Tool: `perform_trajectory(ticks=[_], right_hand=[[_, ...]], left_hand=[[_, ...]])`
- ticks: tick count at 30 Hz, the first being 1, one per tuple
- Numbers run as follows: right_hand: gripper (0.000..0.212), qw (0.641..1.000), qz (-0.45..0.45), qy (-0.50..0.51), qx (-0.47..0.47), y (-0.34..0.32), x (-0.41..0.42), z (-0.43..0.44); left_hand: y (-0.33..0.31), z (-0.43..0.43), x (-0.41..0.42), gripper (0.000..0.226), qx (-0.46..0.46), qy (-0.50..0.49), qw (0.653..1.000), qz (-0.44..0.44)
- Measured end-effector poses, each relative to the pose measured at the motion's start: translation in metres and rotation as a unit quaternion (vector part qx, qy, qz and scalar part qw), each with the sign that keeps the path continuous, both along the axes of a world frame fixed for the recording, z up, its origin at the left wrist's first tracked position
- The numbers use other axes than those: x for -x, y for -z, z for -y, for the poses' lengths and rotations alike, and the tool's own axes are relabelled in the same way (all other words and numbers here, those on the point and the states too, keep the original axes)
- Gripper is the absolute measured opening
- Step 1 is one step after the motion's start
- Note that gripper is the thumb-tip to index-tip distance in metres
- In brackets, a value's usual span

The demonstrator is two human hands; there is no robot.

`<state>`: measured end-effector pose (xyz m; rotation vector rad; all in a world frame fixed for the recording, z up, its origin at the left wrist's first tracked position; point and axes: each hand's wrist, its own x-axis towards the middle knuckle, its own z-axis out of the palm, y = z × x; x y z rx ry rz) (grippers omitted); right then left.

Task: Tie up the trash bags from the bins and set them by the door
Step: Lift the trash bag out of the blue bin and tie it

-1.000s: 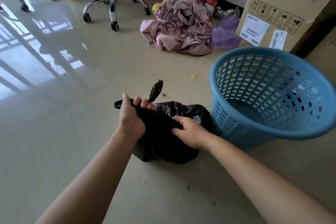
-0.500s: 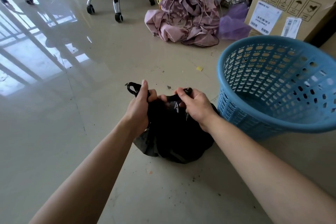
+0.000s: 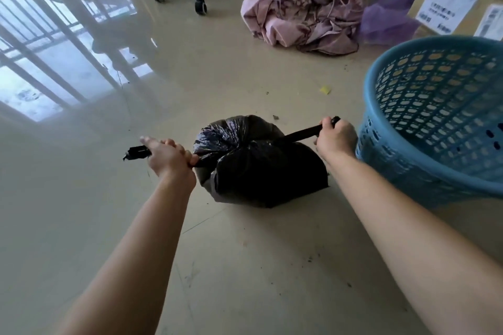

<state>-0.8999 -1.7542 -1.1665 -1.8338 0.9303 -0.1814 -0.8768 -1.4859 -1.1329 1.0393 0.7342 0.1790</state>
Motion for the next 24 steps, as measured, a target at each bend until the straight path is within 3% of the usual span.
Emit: perform_trajectory(ticks=[3,6,8,9,11,13,14,15,17,19,21,24], right_hand=[[0.032,0.992,0.080,-0.001,-0.093,-0.008,-0.001,-0.008],[0.021,0.970,0.160,-0.094,-0.156,-0.032,0.000,-0.009],[0.023,0.946,0.186,-0.149,-0.219,-0.039,-0.002,-0.009],[0.038,0.937,0.175,-0.172,-0.247,-0.038,-0.003,-0.009],[0.073,0.942,0.102,-0.205,-0.245,-0.030,0.000,-0.013],[0.071,0.962,0.010,-0.242,-0.130,-0.010,0.005,-0.014],[0.067,0.962,-0.034,-0.259,-0.073,-0.003,0.008,-0.014],[0.070,0.959,-0.068,-0.272,-0.043,0.002,0.012,-0.016],[0.084,0.952,-0.105,-0.286,-0.022,0.011,0.017,-0.022],[0.090,0.944,-0.104,-0.312,0.033,0.017,0.019,-0.029],[0.086,0.941,-0.073,-0.321,0.075,0.023,0.020,-0.032],[0.054,0.945,0.013,-0.303,0.125,0.027,0.018,-0.031]], left_hand=[[-0.005,0.008,0.000,0.057,0.003,0.024,0.999,0.046],[-0.020,0.012,0.000,0.061,0.050,0.069,0.990,0.110],[-0.024,0.011,0.000,0.075,-0.075,0.140,0.985,0.068],[-0.022,0.009,0.000,0.082,-0.172,0.182,0.968,0.025],[-0.017,0.007,0.002,0.103,-0.328,0.283,0.899,-0.068],[-0.013,0.003,0.006,0.131,-0.415,0.379,0.816,-0.136],[-0.011,0.001,0.009,0.129,-0.436,0.414,0.784,-0.152],[-0.009,-0.001,0.011,0.114,-0.446,0.429,0.769,-0.160],[-0.003,-0.005,0.013,0.074,-0.430,0.431,0.781,-0.136],[0.003,-0.011,0.014,0.039,-0.366,0.407,0.833,-0.084],[0.002,-0.014,0.017,0.035,-0.275,0.372,0.886,-0.026],[-0.001,-0.009,0.020,0.023,-0.248,0.329,0.910,0.048]])
